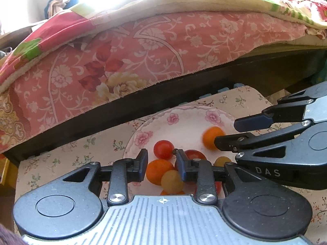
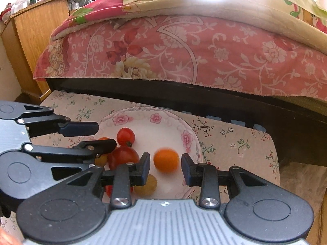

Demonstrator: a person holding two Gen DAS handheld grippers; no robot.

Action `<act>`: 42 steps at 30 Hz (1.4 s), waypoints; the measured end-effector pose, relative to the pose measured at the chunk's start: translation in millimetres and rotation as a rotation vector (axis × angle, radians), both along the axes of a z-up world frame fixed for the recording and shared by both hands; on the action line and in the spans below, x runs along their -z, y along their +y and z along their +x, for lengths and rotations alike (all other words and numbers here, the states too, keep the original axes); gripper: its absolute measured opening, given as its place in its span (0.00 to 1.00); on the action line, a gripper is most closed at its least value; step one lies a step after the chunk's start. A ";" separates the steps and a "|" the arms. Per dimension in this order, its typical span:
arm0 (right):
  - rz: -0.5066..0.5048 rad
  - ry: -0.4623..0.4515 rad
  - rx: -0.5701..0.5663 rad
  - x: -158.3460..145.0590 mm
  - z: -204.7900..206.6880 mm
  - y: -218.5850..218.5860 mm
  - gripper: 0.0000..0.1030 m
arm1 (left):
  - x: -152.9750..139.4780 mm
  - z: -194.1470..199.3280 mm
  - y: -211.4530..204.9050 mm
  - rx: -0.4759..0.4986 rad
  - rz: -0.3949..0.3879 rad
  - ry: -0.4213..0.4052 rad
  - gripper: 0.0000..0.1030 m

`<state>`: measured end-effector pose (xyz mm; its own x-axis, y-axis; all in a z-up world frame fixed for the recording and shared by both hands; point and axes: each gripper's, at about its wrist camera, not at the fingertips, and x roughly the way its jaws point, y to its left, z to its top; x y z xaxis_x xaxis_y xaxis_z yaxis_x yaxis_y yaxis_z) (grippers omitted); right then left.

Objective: Organize fruits
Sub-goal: 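Open both tools to drop the mandarin and kiwi onto the plate, then withdraw both tools toward the last cherry tomato and kiwi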

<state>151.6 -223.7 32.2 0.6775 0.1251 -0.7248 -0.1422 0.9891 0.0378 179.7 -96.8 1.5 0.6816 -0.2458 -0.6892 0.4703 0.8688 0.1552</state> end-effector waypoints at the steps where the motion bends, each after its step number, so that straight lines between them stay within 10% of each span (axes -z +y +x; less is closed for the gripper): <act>1: -0.001 0.000 0.000 -0.1 -0.1 0.0 0.36 | -0.7 -0.3 0.4 -0.001 -0.001 -0.003 0.41; 42: 0.013 0.062 -0.121 -8.0 -101.9 62.9 0.37 | -10.9 -106.9 70.0 0.025 -0.001 0.078 0.41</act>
<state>49.8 -160.8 40.2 0.6106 0.2130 -0.7627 -0.2575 0.9642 0.0632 72.8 -26.7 12.4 0.6195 -0.2632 -0.7396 0.5026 0.8567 0.1161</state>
